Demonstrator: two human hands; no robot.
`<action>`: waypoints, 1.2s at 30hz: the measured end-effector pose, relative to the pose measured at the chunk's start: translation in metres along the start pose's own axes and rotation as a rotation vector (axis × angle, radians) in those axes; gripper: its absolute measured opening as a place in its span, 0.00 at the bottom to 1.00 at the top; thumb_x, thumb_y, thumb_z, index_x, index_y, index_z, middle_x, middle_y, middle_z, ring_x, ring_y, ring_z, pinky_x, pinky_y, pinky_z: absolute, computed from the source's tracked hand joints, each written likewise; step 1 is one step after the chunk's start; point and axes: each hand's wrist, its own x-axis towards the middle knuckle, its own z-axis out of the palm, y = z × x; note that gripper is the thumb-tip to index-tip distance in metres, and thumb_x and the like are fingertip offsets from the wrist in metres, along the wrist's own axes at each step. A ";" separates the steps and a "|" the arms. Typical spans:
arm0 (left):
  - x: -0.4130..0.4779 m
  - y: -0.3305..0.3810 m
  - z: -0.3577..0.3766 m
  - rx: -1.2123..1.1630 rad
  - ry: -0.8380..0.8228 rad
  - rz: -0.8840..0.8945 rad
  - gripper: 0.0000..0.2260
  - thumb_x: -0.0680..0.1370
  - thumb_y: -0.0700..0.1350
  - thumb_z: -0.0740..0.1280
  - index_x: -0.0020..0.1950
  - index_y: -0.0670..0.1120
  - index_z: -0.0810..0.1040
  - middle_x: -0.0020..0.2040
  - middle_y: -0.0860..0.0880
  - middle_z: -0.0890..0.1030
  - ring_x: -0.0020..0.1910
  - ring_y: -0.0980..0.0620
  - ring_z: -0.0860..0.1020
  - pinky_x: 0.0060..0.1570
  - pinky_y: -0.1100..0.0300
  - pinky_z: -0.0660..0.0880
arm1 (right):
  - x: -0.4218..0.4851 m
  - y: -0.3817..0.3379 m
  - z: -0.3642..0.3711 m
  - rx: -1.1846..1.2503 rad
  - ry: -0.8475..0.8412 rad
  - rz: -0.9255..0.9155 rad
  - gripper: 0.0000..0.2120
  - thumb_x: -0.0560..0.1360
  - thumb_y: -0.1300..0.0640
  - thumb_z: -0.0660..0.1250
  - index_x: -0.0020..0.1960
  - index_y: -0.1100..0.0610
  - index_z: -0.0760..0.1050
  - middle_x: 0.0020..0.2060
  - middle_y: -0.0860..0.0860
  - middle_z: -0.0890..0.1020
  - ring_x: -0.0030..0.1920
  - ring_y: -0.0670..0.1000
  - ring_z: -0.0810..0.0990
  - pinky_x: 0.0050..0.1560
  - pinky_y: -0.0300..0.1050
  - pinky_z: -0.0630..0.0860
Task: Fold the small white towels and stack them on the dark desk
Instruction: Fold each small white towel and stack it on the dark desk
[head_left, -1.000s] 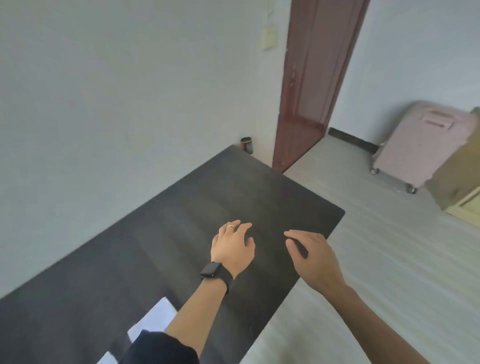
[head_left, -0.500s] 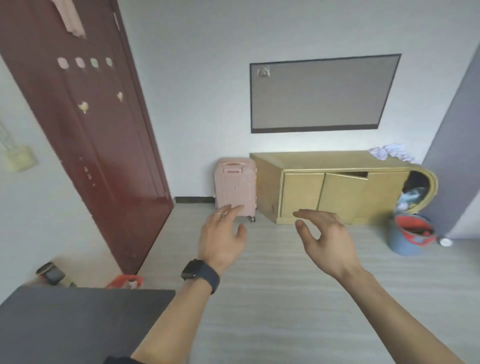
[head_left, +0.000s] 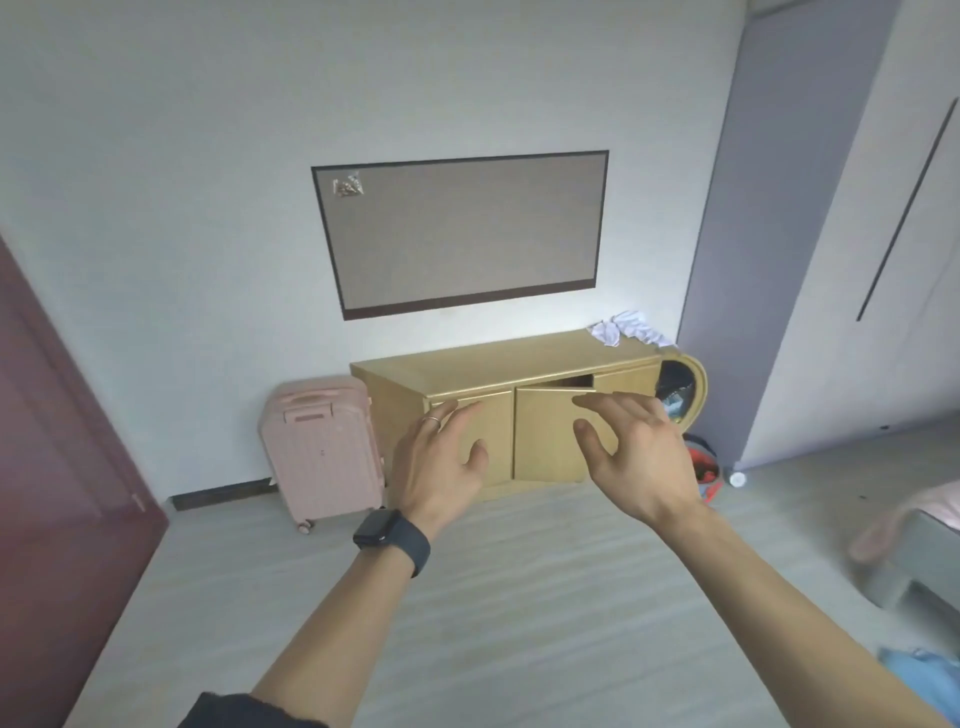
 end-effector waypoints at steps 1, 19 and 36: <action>0.022 -0.002 0.010 0.002 -0.003 0.016 0.21 0.80 0.50 0.63 0.74 0.56 0.70 0.74 0.51 0.70 0.73 0.50 0.67 0.70 0.52 0.67 | 0.016 0.012 0.008 -0.017 0.001 0.014 0.14 0.78 0.46 0.60 0.61 0.44 0.77 0.56 0.42 0.81 0.64 0.52 0.72 0.57 0.55 0.75; 0.392 0.010 0.263 0.000 -0.126 0.120 0.20 0.81 0.51 0.63 0.73 0.57 0.70 0.73 0.53 0.72 0.73 0.51 0.67 0.72 0.53 0.65 | 0.287 0.305 0.122 -0.085 0.035 0.197 0.17 0.77 0.42 0.57 0.61 0.41 0.78 0.58 0.39 0.80 0.64 0.50 0.72 0.60 0.51 0.71; 0.670 -0.044 0.486 -0.020 -0.240 -0.066 0.21 0.80 0.52 0.61 0.74 0.59 0.67 0.72 0.53 0.73 0.73 0.52 0.66 0.71 0.51 0.66 | 0.526 0.529 0.287 0.007 -0.124 0.246 0.13 0.77 0.49 0.68 0.62 0.44 0.79 0.56 0.40 0.82 0.61 0.51 0.76 0.55 0.52 0.77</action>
